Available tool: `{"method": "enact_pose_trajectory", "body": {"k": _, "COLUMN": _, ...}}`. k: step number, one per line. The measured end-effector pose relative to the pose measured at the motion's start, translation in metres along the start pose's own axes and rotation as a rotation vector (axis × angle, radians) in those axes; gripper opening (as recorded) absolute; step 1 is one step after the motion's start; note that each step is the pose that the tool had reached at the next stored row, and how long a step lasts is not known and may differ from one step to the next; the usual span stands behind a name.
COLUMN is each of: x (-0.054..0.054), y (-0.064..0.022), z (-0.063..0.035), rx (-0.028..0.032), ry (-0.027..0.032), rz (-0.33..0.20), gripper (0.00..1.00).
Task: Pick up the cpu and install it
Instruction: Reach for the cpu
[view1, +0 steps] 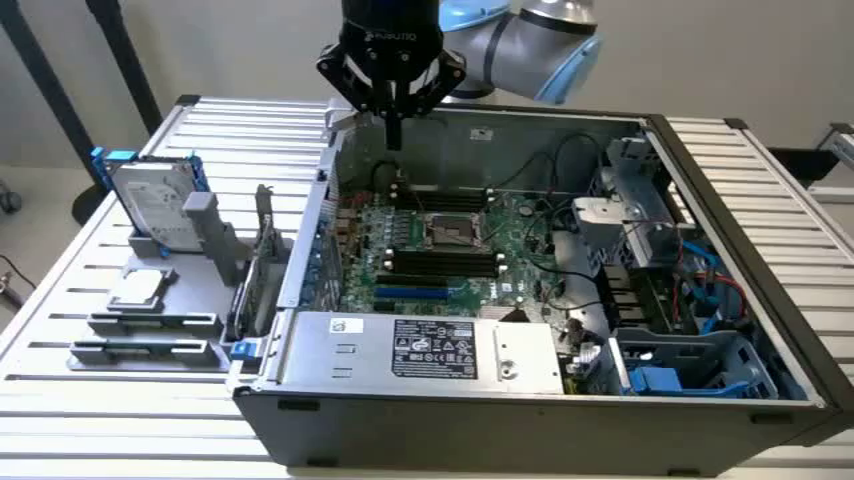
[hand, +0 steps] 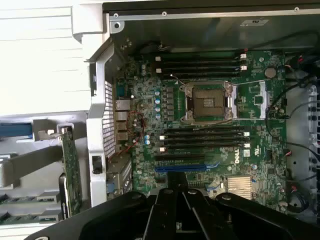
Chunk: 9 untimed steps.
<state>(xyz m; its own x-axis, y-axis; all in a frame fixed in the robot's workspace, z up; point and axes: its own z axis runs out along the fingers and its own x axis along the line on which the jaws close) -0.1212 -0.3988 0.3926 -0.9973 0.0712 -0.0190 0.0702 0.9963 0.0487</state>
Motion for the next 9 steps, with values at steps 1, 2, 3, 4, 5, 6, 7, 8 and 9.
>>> {"method": "enact_pose_trajectory", "body": {"k": 1, "x": 0.0, "y": 0.0, "z": 0.0, "rx": -0.0001, "ry": 0.0, "rz": 0.0, "gripper": 0.11}}
{"method": "enact_pose_trajectory", "body": {"k": 2, "x": 0.0, "y": 0.0, "z": 0.0, "rx": -0.0001, "ry": 0.0, "rz": 0.0, "gripper": 0.11}}
{"method": "enact_pose_trajectory", "body": {"k": 3, "x": 0.0, "y": 0.0, "z": 0.0, "rx": 0.0, "ry": 0.0, "rz": 0.0, "gripper": 0.11}}
{"method": "enact_pose_trajectory", "body": {"k": 4, "x": 0.0, "y": 0.0, "z": 0.0, "rx": 0.0, "ry": 0.0, "rz": 0.0, "gripper": 0.11}}
{"method": "enact_pose_trajectory", "body": {"k": 5, "x": 0.0, "y": 0.0, "z": 0.0, "rx": 0.0, "ry": 0.0, "rz": 0.0, "gripper": 0.11}}
{"method": "enact_pose_trajectory", "body": {"k": 6, "x": 0.0, "y": 0.0, "z": 0.0, "rx": 0.0, "ry": 0.0, "rz": 0.0, "gripper": 0.11}}
{"method": "enact_pose_trajectory", "body": {"k": 7, "x": 0.0, "y": 0.0, "z": 0.0, "rx": 0.0, "ry": -0.0001, "rz": 0.0, "gripper": 0.11}}
{"method": "enact_pose_trajectory", "body": {"k": 8, "x": 0.0, "y": 0.0, "z": 0.0, "rx": 0.0, "ry": 0.0, "rz": 0.0, "gripper": 0.11}}
{"method": "enact_pose_trajectory", "body": {"k": 9, "x": 0.0, "y": 0.0, "z": 0.0, "rx": -0.0001, "ry": 0.0, "rz": 0.0, "gripper": 0.11}}
